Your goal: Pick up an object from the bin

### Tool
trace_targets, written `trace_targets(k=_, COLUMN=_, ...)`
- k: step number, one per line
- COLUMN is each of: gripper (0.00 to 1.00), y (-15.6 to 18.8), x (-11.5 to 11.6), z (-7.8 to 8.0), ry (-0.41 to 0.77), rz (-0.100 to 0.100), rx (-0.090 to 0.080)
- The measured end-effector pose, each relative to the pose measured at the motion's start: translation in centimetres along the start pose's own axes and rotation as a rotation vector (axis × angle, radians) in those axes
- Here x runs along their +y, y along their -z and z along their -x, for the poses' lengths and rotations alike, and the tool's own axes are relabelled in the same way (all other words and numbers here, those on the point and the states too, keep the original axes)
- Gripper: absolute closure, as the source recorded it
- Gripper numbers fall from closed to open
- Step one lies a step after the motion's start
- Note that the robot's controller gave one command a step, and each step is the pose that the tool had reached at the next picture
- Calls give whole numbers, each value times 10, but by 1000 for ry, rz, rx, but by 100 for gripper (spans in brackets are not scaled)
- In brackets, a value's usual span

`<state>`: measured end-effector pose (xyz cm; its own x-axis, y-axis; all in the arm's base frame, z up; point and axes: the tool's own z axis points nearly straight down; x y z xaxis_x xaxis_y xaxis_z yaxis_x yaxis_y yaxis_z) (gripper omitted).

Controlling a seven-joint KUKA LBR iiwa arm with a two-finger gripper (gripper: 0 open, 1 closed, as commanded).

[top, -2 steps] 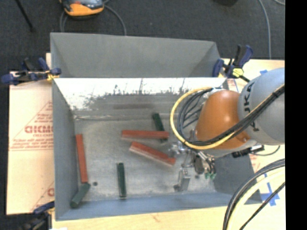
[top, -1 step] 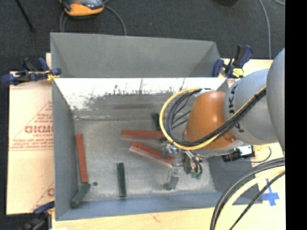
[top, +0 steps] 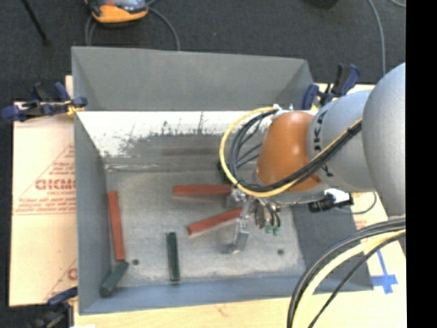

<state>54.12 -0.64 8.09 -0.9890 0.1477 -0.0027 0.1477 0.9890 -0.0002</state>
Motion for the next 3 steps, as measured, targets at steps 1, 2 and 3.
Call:
trace_targets(k=1, gripper=100, y=-8, x=18, z=11, ry=-112, rz=1, rx=-6)
trace_targets(k=2, gripper=100, y=-8, x=18, z=11, ry=-111, rz=1, rx=-5)
trace_targets(k=3, gripper=100, y=200, x=45, z=24, ry=-100, rz=1, rx=-2)
